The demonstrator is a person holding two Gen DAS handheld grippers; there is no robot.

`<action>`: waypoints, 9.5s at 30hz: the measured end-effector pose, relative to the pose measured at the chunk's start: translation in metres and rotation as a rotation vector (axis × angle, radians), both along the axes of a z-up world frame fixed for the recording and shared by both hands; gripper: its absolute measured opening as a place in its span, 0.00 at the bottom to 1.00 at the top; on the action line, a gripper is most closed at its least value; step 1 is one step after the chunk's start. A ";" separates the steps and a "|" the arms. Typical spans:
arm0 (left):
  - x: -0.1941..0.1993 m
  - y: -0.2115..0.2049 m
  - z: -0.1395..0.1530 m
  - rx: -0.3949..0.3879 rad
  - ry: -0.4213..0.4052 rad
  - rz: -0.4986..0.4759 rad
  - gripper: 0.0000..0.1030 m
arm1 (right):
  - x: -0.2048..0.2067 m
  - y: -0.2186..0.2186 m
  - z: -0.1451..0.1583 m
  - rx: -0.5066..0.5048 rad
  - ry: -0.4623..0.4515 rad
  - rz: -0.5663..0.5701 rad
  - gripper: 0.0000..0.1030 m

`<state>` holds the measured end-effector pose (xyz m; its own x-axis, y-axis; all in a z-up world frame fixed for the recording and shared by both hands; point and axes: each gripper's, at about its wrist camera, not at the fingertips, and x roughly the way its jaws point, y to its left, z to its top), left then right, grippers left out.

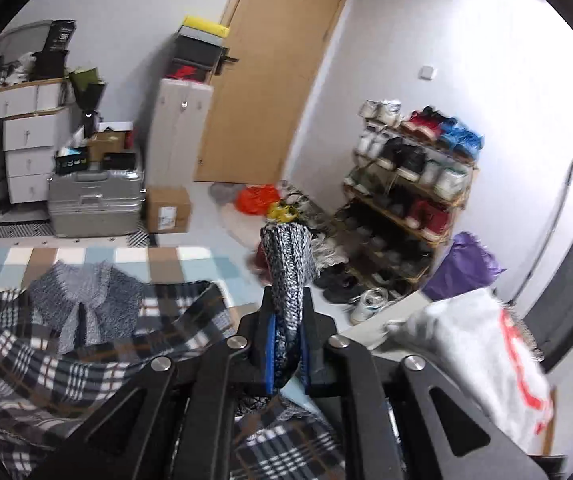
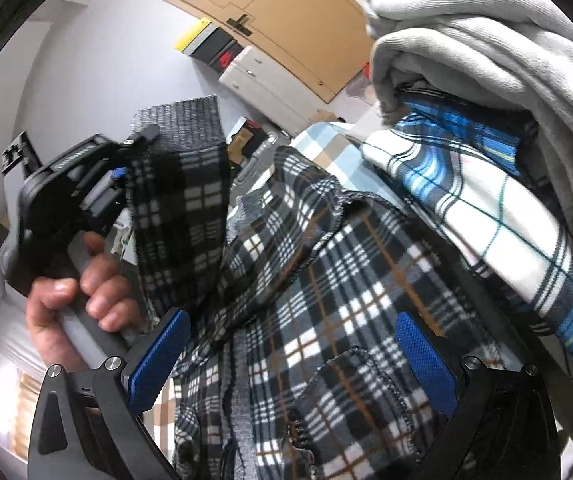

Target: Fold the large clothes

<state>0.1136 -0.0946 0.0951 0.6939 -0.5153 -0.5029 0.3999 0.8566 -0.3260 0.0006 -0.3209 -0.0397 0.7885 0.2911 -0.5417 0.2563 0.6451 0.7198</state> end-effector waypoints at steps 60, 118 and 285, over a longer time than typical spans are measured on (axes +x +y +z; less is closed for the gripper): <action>-0.019 0.274 -0.127 -0.351 0.529 0.043 0.70 | 0.276 0.109 -0.034 -1.126 0.438 0.554 0.08; -0.174 0.195 0.013 0.438 -0.181 0.298 0.99 | 0.027 0.128 0.091 -0.405 -0.117 0.233 1.00; 0.007 0.265 -0.154 0.068 0.511 0.126 0.75 | 0.140 0.116 0.025 -0.516 0.094 0.305 0.57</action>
